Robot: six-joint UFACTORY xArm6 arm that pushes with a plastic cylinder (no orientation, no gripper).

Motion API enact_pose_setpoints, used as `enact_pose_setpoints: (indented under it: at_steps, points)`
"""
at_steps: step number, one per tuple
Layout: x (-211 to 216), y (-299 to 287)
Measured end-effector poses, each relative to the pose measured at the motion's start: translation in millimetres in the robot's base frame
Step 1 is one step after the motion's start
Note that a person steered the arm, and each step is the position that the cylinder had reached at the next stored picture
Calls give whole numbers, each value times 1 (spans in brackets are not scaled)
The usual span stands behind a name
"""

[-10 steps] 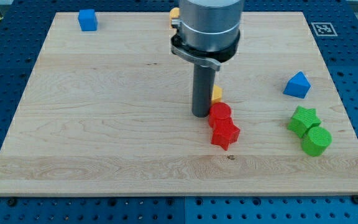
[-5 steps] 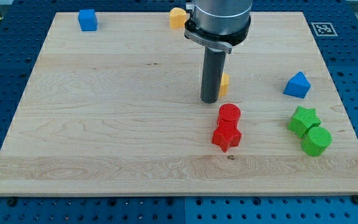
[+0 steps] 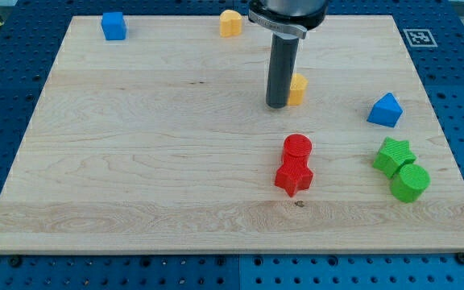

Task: Move the yellow hexagon to the top right corner of the board

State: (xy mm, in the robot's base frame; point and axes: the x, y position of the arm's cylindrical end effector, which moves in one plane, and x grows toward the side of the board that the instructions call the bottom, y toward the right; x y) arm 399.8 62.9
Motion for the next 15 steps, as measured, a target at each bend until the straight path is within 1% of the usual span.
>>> enact_pose_setpoints:
  at_steps: [1, 2, 3, 4, 5, 6, 8, 9, 10, 12, 13, 14, 15]
  points:
    - [-8, 7]
    - [3, 8]
    - [8, 23]
    - [-22, 33]
    - [-36, 33]
    - [-60, 45]
    - [-63, 74]
    - [-75, 82]
    - [-75, 82]
    - [-75, 112]
    - [-103, 113]
    - [-106, 112]
    - [-115, 87]
